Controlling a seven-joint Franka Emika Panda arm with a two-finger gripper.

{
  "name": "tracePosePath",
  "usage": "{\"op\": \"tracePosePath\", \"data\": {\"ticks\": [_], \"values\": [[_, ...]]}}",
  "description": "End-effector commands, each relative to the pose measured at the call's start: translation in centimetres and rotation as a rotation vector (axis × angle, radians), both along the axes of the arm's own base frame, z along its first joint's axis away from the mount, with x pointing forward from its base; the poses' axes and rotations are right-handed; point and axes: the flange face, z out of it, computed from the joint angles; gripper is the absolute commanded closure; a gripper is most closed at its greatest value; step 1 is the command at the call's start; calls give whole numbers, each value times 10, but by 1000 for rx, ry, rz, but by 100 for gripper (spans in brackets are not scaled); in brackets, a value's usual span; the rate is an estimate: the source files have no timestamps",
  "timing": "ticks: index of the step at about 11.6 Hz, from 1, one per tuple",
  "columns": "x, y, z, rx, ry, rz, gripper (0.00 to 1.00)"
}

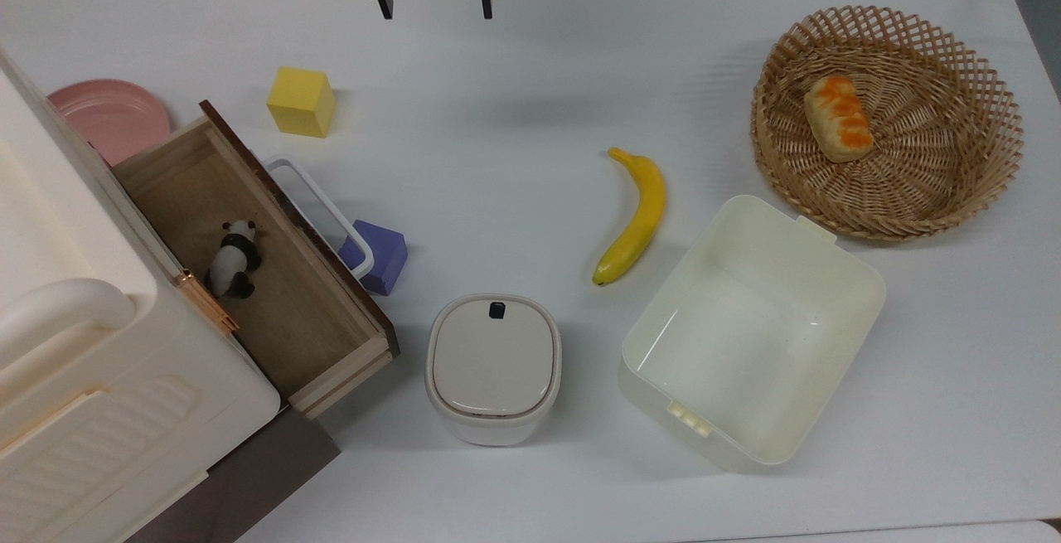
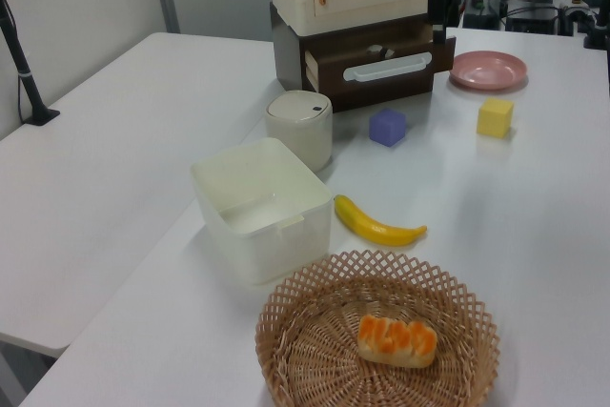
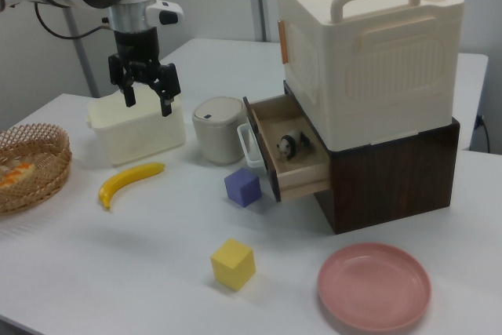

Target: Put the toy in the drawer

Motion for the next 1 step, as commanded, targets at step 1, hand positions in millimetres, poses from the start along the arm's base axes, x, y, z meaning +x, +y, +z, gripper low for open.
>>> {"op": "tracePosePath", "data": {"ticks": [1], "values": [[-9, 4, 5, 8, -12, -3, 0]]}}
